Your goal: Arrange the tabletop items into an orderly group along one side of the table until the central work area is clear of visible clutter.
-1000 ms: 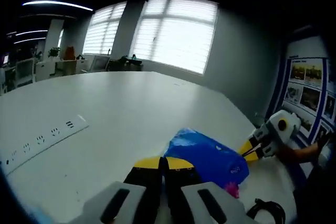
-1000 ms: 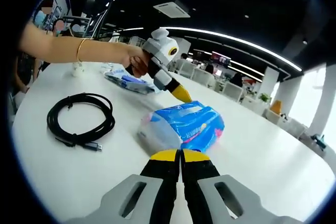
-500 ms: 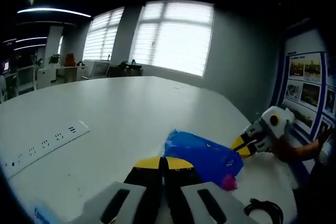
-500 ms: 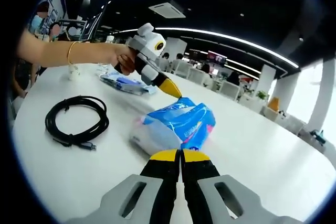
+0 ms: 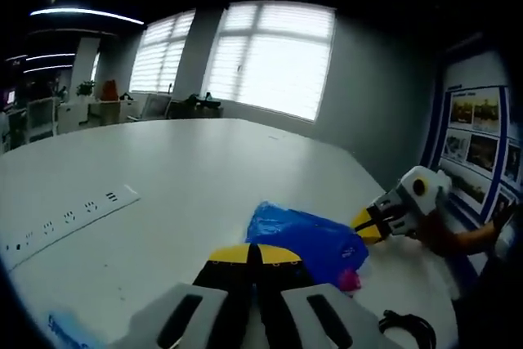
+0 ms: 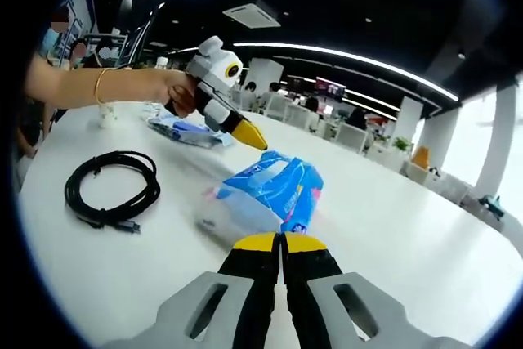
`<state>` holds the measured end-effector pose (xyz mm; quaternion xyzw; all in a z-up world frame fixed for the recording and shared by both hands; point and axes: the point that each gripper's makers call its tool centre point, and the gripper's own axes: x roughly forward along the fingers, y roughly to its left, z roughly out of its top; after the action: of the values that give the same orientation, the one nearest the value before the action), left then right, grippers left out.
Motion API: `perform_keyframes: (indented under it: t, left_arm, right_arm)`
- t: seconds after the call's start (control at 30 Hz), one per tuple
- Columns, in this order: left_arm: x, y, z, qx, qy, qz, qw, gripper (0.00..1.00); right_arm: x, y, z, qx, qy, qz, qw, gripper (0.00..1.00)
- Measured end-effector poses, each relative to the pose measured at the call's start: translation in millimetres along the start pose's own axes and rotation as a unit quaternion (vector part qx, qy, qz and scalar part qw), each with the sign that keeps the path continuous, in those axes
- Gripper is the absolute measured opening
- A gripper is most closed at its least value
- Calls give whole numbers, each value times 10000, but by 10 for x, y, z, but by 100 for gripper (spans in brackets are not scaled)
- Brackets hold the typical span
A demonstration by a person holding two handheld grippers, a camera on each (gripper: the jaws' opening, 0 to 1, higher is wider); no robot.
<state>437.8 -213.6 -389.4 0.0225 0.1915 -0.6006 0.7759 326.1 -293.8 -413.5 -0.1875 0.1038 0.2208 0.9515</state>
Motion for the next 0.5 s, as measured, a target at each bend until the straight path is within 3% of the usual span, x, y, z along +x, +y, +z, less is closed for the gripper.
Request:
perform_keyframes:
  t: [0.1,0.27,0.5]
  left_arm:
    - [-8,37,-65,344,231,160,9990,0]
    - [-2,47,-92,502,248,209,9982,4]
    - [28,79,-110,377,230,197,9988,16]
  right_arm:
    - [8,4,-20,-6,28,3,10000,0]
    - [2,1,-40,34,30,2,10000,0]
    - [-5,7,-50,31,44,20,10000,0]
